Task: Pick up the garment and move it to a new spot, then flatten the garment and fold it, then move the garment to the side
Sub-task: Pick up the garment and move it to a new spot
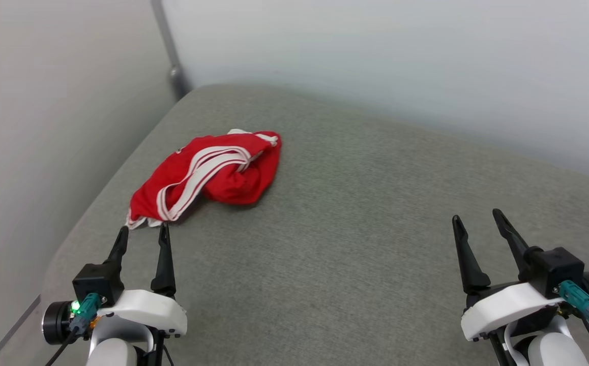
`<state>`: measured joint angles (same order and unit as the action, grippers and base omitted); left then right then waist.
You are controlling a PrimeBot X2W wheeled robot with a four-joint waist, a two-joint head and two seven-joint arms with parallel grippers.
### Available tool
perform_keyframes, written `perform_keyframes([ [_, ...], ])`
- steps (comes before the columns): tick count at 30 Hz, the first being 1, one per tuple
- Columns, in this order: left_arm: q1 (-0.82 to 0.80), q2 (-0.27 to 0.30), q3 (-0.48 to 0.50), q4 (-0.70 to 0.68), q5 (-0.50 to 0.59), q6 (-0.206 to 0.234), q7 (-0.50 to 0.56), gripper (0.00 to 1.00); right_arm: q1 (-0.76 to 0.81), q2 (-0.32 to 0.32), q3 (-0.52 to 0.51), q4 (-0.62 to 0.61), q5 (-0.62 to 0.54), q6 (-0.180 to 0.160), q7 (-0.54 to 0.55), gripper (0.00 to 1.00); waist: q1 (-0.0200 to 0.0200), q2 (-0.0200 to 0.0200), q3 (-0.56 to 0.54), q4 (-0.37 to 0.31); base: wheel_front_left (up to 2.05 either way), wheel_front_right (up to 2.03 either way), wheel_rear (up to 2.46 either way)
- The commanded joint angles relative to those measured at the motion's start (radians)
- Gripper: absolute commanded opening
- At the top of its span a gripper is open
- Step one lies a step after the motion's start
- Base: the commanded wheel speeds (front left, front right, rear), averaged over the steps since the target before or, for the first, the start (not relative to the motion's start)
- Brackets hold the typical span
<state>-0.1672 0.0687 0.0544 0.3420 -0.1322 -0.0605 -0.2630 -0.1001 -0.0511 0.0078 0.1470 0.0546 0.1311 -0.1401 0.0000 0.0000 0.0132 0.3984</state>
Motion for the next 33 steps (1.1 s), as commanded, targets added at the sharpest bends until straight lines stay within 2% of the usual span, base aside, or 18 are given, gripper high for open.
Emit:
perform_keyframes([
  [1, 0.008, 0.005, 0.008, -0.007, 0.004, 0.001, -0.003, 1.0, -0.013, 0.001, 0.009, -0.004, 0.004, -0.001, 0.002, 1.0, 0.0, 0.0, 0.007, 0.033, 0.0, 0.0, 0.0],
  [9, 0.013, 0.006, 0.025, -0.016, 0.013, -0.006, -0.003, 1.0, -0.013, 0.001, 0.03, -0.002, 0.003, -0.001, 0.0, 1.0, 0.0, 0.0, 0.011, 0.073, 0.0, 0.0, 0.0],
  [19, 0.002, 0.002, 0.031, -0.024, 0.025, 0.006, -0.003, 1.0, -0.014, 0.001, 0.038, -0.008, -0.003, -0.001, 0.006, 1.0, 0.0, 0.0, 0.016, 0.074, 0.0, 0.0, 0.0],
  [27, -0.105, 0.016, 0.036, -0.009, 0.012, -0.011, -0.003, 1.0, -0.042, 0.001, 0.047, -0.025, -0.015, -0.001, 0.025, 1.0, 0.0, 0.0, 0.073, 0.021, 0.0, 0.0, 0.0],
  [33, -0.322, 0.086, 0.032, 0.046, -0.017, -0.043, 0.022, 1.0, -0.088, 0.001, 0.051, -0.046, -0.038, -0.001, 0.044, 1.0, 0.0, 0.0, 0.173, -0.059, 0.0, 0.0, 0.0],
])
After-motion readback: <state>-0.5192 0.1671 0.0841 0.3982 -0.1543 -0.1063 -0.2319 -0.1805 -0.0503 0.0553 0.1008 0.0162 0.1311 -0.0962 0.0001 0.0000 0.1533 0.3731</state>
